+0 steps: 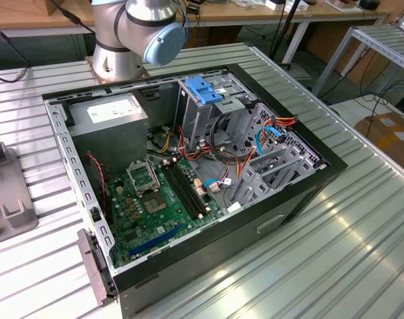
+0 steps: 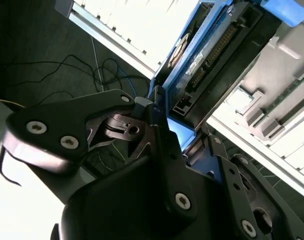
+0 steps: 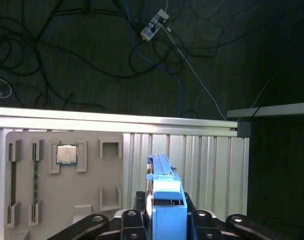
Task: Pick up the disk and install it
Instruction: 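Pick up the disk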
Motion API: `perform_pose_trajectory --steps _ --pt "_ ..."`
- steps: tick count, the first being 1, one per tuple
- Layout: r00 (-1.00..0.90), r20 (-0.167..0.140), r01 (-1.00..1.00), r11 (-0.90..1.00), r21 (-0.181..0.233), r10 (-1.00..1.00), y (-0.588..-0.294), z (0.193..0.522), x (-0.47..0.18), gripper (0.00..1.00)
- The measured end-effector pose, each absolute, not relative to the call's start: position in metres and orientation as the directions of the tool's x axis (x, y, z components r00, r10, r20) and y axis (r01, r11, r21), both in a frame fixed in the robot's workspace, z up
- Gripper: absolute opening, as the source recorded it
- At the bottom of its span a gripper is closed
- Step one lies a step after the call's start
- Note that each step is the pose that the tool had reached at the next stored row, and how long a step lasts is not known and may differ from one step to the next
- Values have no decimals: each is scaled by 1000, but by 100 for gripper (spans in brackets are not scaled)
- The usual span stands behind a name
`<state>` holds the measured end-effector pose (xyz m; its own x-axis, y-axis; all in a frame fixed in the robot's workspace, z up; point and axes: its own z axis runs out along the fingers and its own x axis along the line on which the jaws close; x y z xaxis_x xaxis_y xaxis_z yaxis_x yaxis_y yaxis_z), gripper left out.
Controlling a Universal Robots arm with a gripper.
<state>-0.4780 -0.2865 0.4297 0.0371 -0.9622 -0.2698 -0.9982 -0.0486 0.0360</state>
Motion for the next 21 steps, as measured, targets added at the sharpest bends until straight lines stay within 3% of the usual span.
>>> perform_pose_trajectory --steps 21 --pt "37 -351 -998 -51 32 -936 -287 456 -478 37"
